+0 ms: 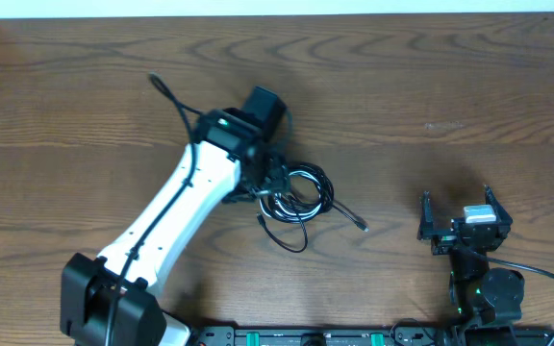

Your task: Untangle cables

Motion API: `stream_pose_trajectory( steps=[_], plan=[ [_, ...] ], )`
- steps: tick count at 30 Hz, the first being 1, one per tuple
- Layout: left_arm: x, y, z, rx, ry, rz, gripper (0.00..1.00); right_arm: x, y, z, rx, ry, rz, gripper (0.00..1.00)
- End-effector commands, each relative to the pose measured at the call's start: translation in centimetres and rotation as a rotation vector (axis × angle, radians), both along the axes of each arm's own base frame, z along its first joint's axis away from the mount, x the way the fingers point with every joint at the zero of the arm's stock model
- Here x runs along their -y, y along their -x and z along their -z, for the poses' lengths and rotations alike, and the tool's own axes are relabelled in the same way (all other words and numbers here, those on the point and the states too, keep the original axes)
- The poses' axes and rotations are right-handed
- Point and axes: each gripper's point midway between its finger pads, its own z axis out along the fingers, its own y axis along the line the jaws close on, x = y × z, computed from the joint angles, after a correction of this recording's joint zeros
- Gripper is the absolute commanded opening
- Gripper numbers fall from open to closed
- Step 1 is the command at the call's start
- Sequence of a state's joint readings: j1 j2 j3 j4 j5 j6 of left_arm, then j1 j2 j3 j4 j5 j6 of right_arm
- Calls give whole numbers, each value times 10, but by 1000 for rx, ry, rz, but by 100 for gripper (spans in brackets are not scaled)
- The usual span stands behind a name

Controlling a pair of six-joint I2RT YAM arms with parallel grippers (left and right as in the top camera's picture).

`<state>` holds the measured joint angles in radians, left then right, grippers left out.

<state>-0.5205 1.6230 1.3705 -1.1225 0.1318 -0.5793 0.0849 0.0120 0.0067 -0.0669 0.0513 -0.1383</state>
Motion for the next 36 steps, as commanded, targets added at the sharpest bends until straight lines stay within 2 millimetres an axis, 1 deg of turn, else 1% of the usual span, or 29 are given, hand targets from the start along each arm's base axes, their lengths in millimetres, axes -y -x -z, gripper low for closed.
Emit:
stream_pose_trajectory(
  steps=[1,2,5,7,12,18,20,28,33,36],
  plan=[
    [14,8,-5,31,-13,105,75,-2,0,0,0,-11,-8,99],
    [20,11,-4,35,-14,128,76,-2,0,0,0,-11,-8,99],
    [28,16,-1,52,-35,148,76,-2,0,0,0,-11,-8,99],
    [37,19,5,74,-41,134,76,-2,0,0,0,-11,-8,99],
    [56,25,18,101,-19,191,75,-2,0,0,0,-11,-8,99],
    [65,34,35,90,-22,201,73,-2,0,0,0,-11,-8,99],
    [68,35,41,89,-22,210,71,-2,0,0,0,-11,-8,99],
    [87,34,70,99,-12,244,72,-2,0,0,0,-11,-8,99],
    [92,34,90,74,-34,255,64,-2,0,0,0,-11,-8,99],
    [96,27,100,90,-38,253,62,-2,0,0,0,-11,-8,99]
  ],
)
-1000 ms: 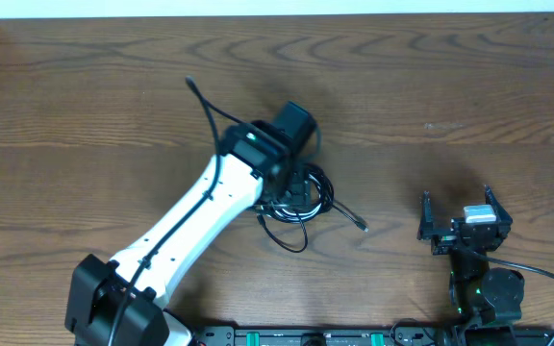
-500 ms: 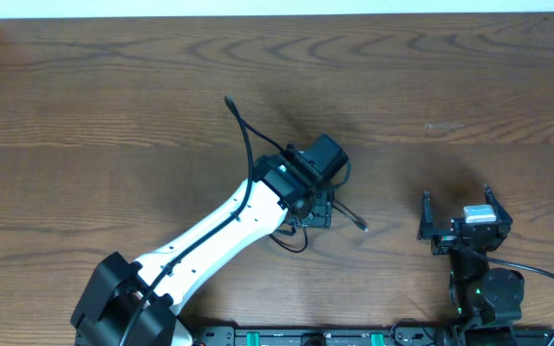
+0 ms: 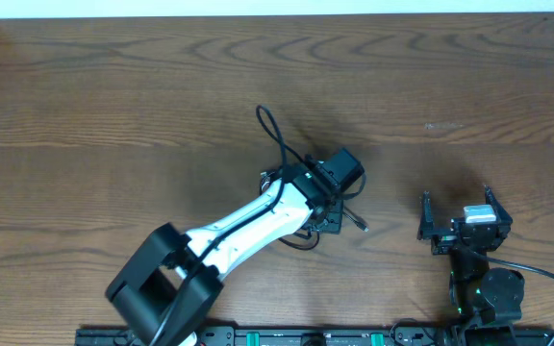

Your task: Untangle cables

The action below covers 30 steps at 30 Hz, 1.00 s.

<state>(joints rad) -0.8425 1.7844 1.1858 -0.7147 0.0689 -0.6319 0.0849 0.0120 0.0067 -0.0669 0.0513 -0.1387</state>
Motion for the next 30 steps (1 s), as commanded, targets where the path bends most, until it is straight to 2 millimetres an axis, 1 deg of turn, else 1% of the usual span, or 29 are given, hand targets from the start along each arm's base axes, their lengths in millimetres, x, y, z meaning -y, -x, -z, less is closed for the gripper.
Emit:
stream_pose_trajectory(
  steps=[1,3,5,8,10,13,16,19,22,25,28,30],
  plan=[
    [-2,-7,12,25,-34,-11,62,-2,0,0,0,-11,-8,99],
    [-2,-12,15,47,-41,-15,61,-2,0,0,0,-11,-8,99],
    [-6,-17,16,73,-67,-21,62,-2,0,0,0,-11,-8,99],
    [-9,-18,16,79,-80,-23,62,-2,0,0,0,-11,-8,99],
    [-11,-18,14,76,-84,-26,69,-2,0,0,0,-11,-8,99],
    [-13,-16,4,74,-88,-25,73,-2,0,0,0,-11,-8,99],
    [-17,-20,-15,104,-104,-31,74,-2,0,0,0,-11,-8,99],
    [-22,-26,-42,167,-103,-44,76,-2,0,0,0,-11,-8,99],
    [-21,-31,-70,230,-52,-56,77,-2,0,0,0,-11,-8,99],
    [-21,-31,-96,276,19,-102,77,-2,0,0,0,-11,-8,99],
    [-22,-29,-112,294,76,-178,77,-2,0,0,0,-11,-8,99],
    [-20,-28,-115,291,95,-217,76,-2,0,0,0,-11,-8,99]
  ],
)
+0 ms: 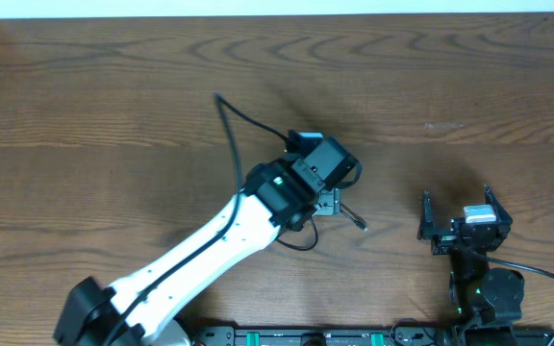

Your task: Untangle cables

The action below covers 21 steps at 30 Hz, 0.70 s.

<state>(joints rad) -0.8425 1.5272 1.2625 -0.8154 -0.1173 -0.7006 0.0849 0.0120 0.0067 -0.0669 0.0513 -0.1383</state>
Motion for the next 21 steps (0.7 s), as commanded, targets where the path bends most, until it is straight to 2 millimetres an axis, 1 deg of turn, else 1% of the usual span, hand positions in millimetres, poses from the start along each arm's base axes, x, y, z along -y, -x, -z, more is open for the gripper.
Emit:
stream_pose_trajectory(
  steps=[1,4,10,15,18,21],
  plan=[
    [0,-2,-7,11,37,-96,77,-2,0,0,0,-11,-8,99],
    [3,1,0,-2,21,-84,74,-2,0,0,0,-11,-8,99],
    [11,8,29,-53,-45,-55,57,-2,0,0,0,-11,-8,99],
    [18,11,51,-87,-89,-39,54,-2,0,0,0,-11,-8,99],
    [22,10,63,-97,-103,-35,54,-2,0,0,0,-11,-8,99],
    [24,8,79,-115,-129,-34,54,-2,0,0,0,-11,-8,99]
  ],
)
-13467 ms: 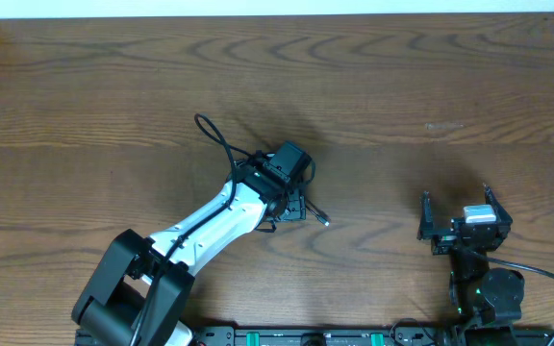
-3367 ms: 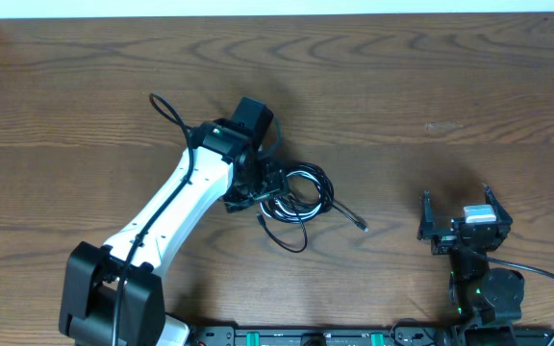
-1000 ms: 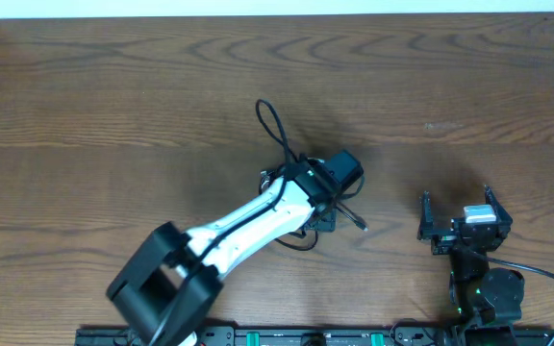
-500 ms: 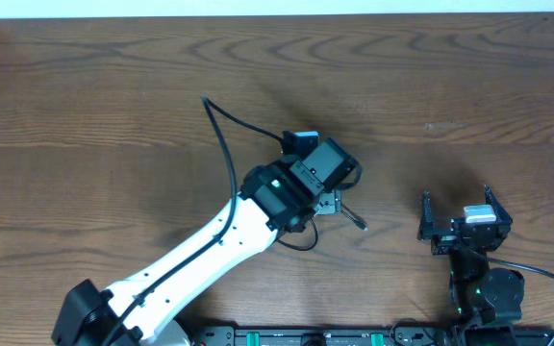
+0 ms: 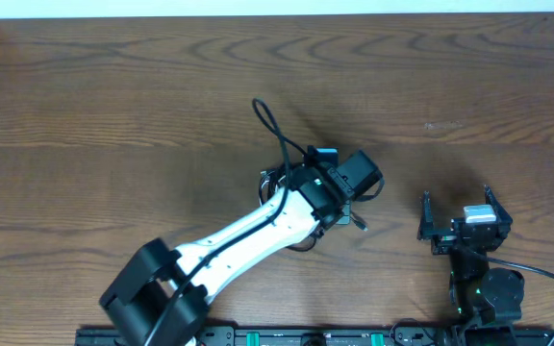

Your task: Untangle cables

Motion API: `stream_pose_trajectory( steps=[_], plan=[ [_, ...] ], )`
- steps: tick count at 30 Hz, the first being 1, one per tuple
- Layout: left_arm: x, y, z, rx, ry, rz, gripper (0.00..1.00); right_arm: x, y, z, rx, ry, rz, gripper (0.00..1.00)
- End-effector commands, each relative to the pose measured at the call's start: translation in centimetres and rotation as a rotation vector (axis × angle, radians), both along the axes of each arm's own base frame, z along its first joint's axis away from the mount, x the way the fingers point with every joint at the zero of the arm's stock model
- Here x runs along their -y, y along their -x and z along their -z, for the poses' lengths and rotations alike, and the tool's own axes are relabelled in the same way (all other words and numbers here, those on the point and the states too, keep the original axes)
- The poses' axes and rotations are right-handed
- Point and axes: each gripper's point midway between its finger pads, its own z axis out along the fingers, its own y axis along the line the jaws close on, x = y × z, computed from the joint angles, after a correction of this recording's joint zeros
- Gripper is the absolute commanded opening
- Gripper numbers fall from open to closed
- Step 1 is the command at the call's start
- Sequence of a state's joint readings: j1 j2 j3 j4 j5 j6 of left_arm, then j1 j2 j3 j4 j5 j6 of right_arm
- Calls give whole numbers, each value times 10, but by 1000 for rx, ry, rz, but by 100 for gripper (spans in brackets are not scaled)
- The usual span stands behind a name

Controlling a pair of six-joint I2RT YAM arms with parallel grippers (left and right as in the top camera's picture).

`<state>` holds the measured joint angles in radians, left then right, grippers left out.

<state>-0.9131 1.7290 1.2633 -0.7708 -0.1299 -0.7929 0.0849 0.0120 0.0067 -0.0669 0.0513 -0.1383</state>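
Note:
The tangled black cables lie mid-table, mostly hidden beneath my left arm. A strand [image 5: 270, 178] shows left of the wrist, a loop [image 5: 301, 246] below the arm, and a plug end [image 5: 362, 223] pokes out to the right. The left gripper [image 5: 346, 197] hangs over the bundle's right side. Its fingers are covered by the wrist block, so their state does not show. My right gripper [image 5: 457, 204] rests at the right front, open and holding nothing, well clear of the cables.
The left arm's own black lead [image 5: 269, 123] arches up behind its wrist. The wooden table [image 5: 113, 86] stretches bare to the back and left. A black rail [image 5: 287, 337] runs along the front edge.
The left wrist has shifted right and slightly forward, now over the bundle's right side, and the arm's elbow has swung. The plug end lies where it was. The right arm is unmoved.
The left gripper first stood at the left edge of the fully visible coil. It was then over the coil's right part, then a little back and left, and now right again. The plug end has stayed in place throughout; the right arm never moved.

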Motion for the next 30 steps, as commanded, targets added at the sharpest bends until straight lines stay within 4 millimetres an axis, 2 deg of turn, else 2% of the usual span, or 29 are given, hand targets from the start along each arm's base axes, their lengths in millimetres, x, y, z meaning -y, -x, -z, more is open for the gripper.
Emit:
stream_pose_trajectory(
  steps=[1,7,11,24,30],
  plan=[
    [-1,-2,20,-20,-42,-14,54,-2,0,0,0,-11,-8,99],
    [-1,-1,45,-53,-87,-14,52,-2,0,0,0,-11,-8,99],
    [2,-4,53,-54,-89,-14,50,-2,0,0,0,-11,-8,99],
    [4,-13,51,-10,-85,-21,50,-2,0,0,0,-11,-8,99],
    [13,-20,49,19,-47,-22,50,-2,0,0,0,-11,-8,99]
  ],
)
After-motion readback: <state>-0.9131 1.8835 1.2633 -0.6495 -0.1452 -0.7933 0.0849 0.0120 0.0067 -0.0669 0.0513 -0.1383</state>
